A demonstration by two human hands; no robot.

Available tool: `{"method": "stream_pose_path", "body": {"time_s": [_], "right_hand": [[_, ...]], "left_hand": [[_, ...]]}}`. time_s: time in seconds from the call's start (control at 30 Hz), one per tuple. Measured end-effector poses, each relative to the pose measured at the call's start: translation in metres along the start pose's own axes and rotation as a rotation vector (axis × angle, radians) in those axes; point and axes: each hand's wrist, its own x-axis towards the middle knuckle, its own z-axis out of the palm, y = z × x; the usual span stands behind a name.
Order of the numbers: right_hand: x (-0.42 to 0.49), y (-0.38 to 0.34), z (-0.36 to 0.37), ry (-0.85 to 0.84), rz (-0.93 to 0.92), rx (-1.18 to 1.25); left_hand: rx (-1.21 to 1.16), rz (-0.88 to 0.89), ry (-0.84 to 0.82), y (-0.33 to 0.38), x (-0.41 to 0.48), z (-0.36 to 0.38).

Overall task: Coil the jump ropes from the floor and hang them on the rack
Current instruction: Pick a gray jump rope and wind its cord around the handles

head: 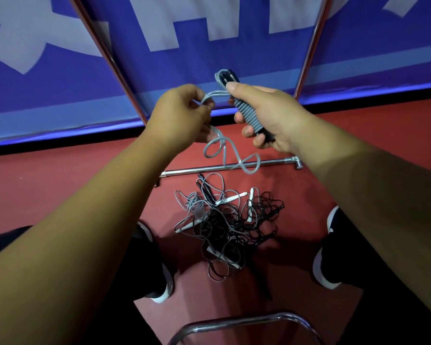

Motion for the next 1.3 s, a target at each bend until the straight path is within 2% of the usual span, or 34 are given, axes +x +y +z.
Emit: {"method": "stream_pose_path", "body": {"time_s": [0.07,0.17,0.33,0.47,0.6,0.77,0.87,0.9,1.03,1.3], "right_hand": [[0.0,-0.001,-0.001,0.035,-0.013,-0.005],[0.0,-0.001,-0.001,0.064,-0.021,-0.017],[-0.003,-0.004,0.002,0.011,-0.023,0.009],[-0.004,-0.011,0.0,-0.029,-0.008,0.047],[-0.004,-0.011,-0.008,0.006,0.026,0.069],[-0.002,-0.006,-0.013,0.054,0.059,0.049],[-0.002,-0.005,-0.013,0.046,0.059,0.028],[-0.002,-0.005,-0.013,0.038,0.06,0.027],[-0.003,-0.007,-0.008,-0.022,0.087,0.064],[-0.008,-0.007,0.0,-0.231,0.124,0.055]], "left_hand": [[-0.215,-0.083,-0.086,0.006,0.0,-0.006],[-0.458,-0.114,-0.257,0.009,0.0,-0.017],[-0.551,-0.025,-0.458,0.015,-0.007,-0.022],[-0.6,-0.052,-0.505,0.024,-0.015,-0.017],[-0.414,0.012,-0.473,0.017,-0.014,-0.012],[0.046,0.104,-0.404,0.008,-0.01,-0.014],[0.424,0.19,-0.377,0.004,-0.005,-0.019],[0.466,0.185,-0.371,0.003,-0.005,-0.019],[0.377,0.094,-0.337,0.0,-0.006,-0.015],[0.41,0.08,-0.299,-0.008,-0.001,-0.011]]}}
